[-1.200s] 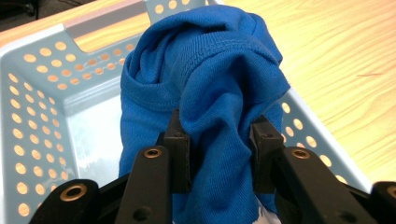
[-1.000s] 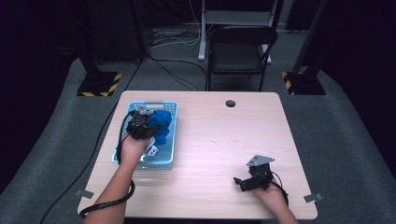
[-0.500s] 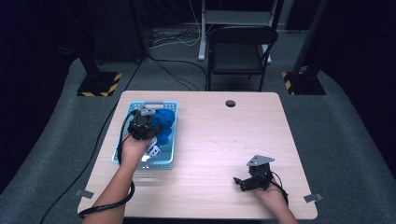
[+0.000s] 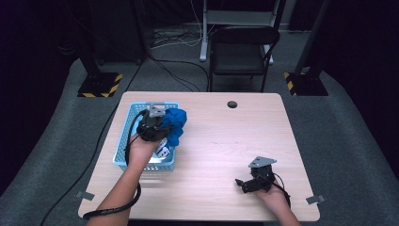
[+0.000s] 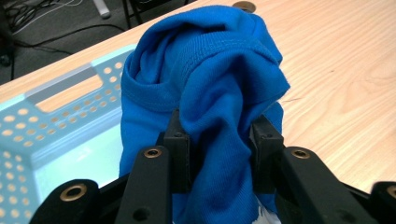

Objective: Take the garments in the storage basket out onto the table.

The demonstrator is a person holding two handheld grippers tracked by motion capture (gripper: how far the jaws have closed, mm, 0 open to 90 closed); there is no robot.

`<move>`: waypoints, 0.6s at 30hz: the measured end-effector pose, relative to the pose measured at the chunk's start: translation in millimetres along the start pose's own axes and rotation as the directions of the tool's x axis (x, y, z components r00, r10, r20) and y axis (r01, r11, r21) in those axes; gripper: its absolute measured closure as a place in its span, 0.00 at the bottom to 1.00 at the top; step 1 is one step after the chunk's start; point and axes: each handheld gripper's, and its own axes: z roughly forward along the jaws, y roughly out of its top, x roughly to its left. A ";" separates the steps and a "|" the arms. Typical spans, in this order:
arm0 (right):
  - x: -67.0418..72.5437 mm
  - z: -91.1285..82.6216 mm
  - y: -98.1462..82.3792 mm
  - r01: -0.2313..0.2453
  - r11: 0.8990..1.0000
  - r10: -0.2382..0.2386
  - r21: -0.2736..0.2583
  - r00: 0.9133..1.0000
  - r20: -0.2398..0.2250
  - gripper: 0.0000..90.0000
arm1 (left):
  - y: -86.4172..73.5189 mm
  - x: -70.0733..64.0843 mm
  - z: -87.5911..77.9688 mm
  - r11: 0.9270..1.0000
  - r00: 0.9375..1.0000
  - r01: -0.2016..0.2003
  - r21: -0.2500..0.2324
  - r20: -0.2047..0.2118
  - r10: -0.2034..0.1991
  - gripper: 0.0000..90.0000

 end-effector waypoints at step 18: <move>-0.1 0.0 0.0 0.000 1.000 0.000 0.000 1.000 0.000 0.00 | 9.2 -27.3 2.1 0.998 0.997 -0.047 -0.036 0.058 0.049 0.74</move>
